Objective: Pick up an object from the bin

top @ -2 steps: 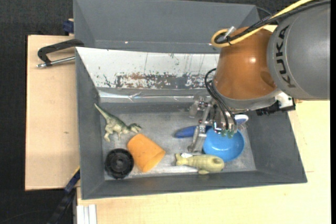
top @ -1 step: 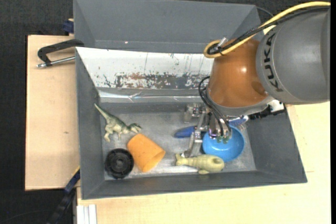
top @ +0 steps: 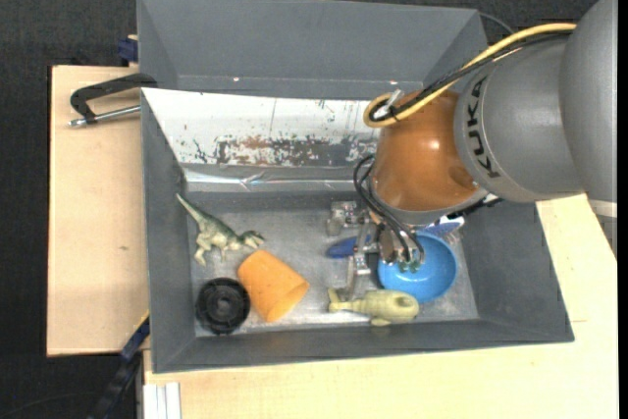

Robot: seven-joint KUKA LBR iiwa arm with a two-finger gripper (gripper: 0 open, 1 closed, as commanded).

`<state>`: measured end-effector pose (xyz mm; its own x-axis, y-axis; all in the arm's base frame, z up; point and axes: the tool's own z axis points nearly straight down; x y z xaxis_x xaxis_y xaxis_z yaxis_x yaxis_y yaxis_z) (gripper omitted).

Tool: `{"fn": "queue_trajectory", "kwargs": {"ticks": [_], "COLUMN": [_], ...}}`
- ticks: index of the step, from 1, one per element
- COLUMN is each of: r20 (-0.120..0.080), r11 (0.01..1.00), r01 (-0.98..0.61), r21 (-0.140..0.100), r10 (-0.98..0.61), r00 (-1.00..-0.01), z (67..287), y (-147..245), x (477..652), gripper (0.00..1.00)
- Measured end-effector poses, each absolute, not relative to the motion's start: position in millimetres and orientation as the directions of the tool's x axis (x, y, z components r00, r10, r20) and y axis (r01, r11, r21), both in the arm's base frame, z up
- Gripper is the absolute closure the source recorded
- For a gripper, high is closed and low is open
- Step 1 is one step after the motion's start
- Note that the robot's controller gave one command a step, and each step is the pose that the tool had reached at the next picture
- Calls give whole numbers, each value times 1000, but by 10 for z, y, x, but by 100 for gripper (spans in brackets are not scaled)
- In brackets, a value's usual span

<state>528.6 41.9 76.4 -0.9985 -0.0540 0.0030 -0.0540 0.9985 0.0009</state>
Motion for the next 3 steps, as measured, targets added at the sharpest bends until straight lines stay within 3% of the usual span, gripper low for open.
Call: {"fn": "queue_trajectory", "kwargs": {"ticks": [1,2,3], "r20": [0,-10,-1], "r11": [999,998,730], "r01": [-53,-55,-683], "r21": [1,2,2], "r10": [-53,-55,-683], "r00": [-999,-998,-730], "z": [777,1635,702], "y": [417,555,603], "x": [5294,4934,5268], "gripper": [100,100,100]}}
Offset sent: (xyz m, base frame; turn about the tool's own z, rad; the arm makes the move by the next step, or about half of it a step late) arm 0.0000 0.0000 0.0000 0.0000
